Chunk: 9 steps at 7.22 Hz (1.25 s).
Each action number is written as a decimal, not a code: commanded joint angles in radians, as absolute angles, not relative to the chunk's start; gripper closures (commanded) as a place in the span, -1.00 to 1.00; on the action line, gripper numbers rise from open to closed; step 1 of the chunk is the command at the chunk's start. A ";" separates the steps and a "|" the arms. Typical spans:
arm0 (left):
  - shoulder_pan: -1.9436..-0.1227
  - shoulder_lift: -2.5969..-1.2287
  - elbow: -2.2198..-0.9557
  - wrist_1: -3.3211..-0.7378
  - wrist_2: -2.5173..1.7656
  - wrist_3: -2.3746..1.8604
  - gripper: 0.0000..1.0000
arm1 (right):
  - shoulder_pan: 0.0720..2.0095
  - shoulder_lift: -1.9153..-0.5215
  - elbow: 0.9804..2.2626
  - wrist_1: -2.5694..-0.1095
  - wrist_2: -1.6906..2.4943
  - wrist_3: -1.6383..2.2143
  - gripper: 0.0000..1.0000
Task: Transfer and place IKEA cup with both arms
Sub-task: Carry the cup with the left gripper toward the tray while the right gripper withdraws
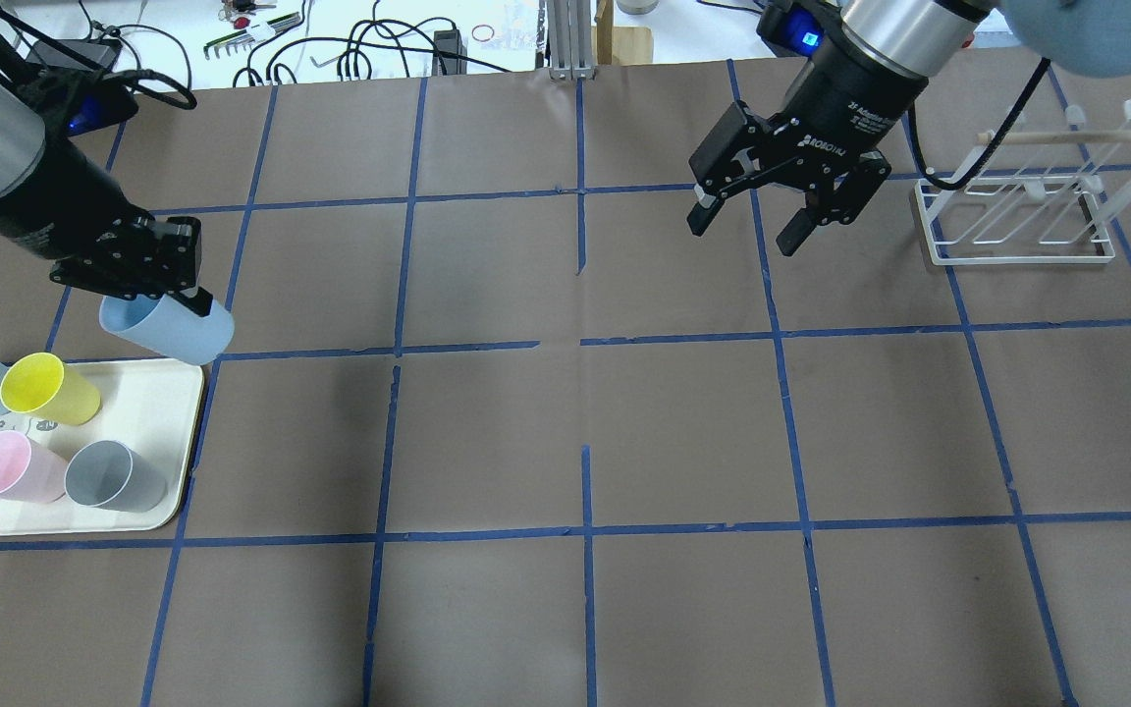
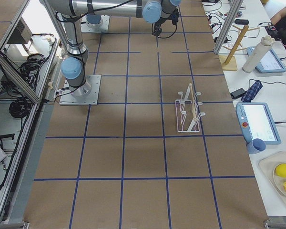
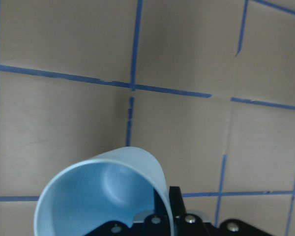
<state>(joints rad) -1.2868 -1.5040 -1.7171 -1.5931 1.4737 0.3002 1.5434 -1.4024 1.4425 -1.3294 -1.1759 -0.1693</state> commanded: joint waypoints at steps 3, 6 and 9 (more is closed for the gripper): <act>-1.155 -1.704 -1.735 -1.415 1.620 0.551 1.00 | 1.636 -1.396 1.453 -1.575 -1.404 0.167 -1.00; -1.144 -1.784 -1.824 -1.211 1.655 0.587 1.00 | 1.634 -1.388 1.457 -1.724 -1.567 0.155 -1.00; -1.120 -1.798 -1.925 -1.071 1.657 0.623 1.00 | 1.634 -1.414 1.459 -1.886 -1.568 0.163 -1.00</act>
